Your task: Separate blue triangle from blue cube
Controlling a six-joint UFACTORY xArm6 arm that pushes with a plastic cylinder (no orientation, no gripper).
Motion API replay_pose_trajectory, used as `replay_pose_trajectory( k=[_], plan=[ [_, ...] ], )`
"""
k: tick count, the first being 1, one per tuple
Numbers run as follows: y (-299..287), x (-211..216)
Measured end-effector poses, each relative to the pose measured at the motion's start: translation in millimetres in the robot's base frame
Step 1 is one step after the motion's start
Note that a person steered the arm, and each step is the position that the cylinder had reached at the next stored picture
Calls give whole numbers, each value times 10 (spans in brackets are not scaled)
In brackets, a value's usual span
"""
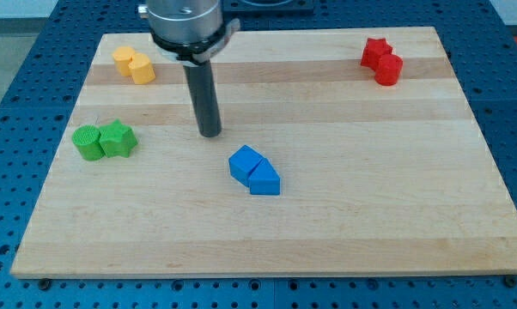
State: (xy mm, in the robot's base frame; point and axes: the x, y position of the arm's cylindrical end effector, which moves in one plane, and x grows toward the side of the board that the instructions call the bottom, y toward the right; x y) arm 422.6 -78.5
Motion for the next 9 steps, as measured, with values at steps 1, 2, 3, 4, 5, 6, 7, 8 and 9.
replay_pose_trajectory(
  k=[1,2,3,4,5,6,7,8,9],
  plan=[
    [77,0],
    [97,133],
    [137,192],
    [250,219],
    [381,282],
    [567,282],
    [671,282],
    [727,291],
    [730,428]
  ],
)
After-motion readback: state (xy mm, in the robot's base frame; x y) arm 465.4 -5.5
